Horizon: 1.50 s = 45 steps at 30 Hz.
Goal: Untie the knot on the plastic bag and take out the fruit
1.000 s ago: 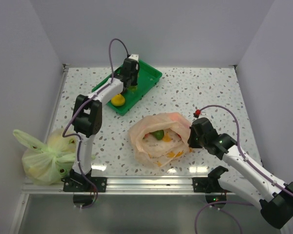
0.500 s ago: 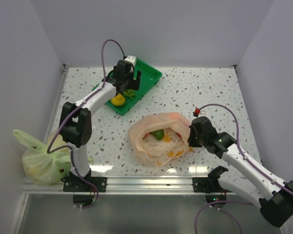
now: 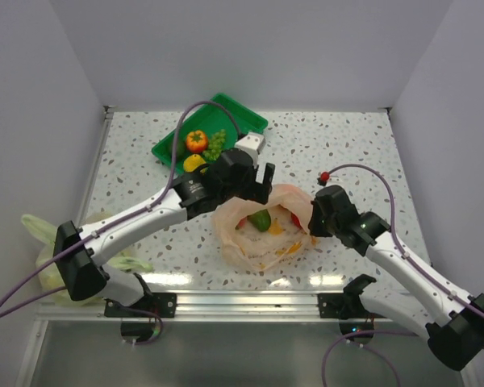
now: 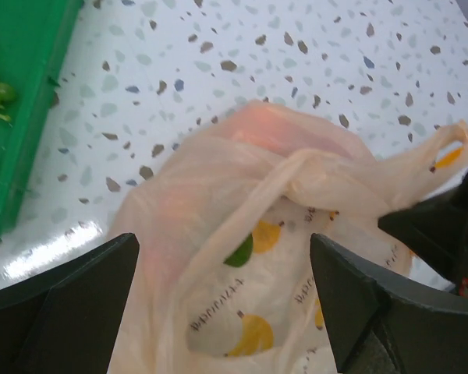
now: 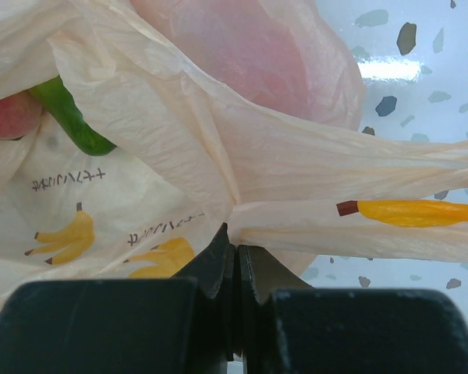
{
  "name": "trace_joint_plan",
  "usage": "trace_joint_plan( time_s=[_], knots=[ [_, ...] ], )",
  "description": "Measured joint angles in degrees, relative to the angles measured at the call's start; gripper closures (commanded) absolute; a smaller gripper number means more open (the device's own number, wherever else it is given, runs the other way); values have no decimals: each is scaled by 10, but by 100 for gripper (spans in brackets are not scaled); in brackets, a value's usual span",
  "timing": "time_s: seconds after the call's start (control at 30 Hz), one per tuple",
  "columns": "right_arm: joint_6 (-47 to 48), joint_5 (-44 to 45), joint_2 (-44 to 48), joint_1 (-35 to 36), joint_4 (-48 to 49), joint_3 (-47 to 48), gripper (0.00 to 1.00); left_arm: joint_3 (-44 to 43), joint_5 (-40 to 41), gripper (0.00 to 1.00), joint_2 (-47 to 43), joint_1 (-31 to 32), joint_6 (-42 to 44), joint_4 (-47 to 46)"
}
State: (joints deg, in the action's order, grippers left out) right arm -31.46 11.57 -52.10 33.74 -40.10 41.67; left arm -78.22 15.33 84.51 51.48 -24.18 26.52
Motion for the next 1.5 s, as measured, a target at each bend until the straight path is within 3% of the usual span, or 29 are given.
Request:
trace_joint_plan(
  time_s=[0.23, 0.5, 0.83, 1.2, 1.5],
  knots=[
    [0, 0, -9, 0, 8, 12, 100, 78, 19, 12, -67, 73, -125, 32],
    [0, -6, -8, 0, 36, -5, 100, 94, 4, 16, -7, 96, -188, 10],
    [-7, -11, 12, 0, 47, -47, 100, 104, 15, 14, 120, 99, -193, -20],
    [-9, -21, 24, 0, 50, -55, 100, 86, 61, 5, 189, 46, -175, -51],
    [-10, -40, 28, 0, 57, -66, 100, 62, 78, 5, 230, 28, -150, -77]
  ],
)
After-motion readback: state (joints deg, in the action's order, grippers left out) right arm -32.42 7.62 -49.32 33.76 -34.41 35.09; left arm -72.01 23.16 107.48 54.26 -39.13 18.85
